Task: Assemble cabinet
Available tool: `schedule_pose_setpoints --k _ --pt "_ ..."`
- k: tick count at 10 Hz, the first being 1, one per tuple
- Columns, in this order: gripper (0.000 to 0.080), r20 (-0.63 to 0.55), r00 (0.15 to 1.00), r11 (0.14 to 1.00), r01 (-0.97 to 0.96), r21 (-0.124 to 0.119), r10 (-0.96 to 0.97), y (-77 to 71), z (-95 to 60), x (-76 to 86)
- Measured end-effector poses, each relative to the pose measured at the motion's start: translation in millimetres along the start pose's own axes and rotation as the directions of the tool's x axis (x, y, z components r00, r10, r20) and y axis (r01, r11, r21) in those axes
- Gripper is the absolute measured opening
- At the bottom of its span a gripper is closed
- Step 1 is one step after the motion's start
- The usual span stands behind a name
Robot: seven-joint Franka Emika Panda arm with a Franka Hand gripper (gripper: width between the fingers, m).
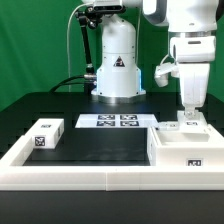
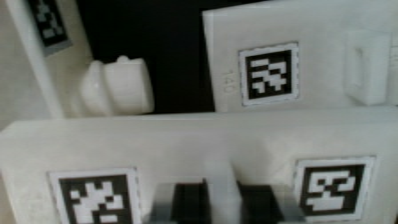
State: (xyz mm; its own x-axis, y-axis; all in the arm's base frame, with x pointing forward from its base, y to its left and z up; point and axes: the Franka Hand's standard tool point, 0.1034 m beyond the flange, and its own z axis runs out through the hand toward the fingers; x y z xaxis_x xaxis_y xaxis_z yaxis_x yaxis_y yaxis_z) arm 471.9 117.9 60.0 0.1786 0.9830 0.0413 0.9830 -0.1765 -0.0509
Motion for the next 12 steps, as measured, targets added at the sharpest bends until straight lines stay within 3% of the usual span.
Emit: schedule_pose_setpoints --k 3,4,10,12 --pt "0.0070 -0.002 1.000 1.000 0.007 -0.003 -0.007 0.9 0.2 -0.6" --pt "0.0070 -0.013 0.999 0.999 0.048 -0.022 -0.048 5.3 1.1 -2.4" --pt "0.0070 -0.041 0.996 0.995 0.073 -0.067 -0.076 62.0 -3.3 1.6" --pt "0.0070 -0.043 0.996 0.995 0.073 -0.068 -0.076 77.1 -3.9 2.5"
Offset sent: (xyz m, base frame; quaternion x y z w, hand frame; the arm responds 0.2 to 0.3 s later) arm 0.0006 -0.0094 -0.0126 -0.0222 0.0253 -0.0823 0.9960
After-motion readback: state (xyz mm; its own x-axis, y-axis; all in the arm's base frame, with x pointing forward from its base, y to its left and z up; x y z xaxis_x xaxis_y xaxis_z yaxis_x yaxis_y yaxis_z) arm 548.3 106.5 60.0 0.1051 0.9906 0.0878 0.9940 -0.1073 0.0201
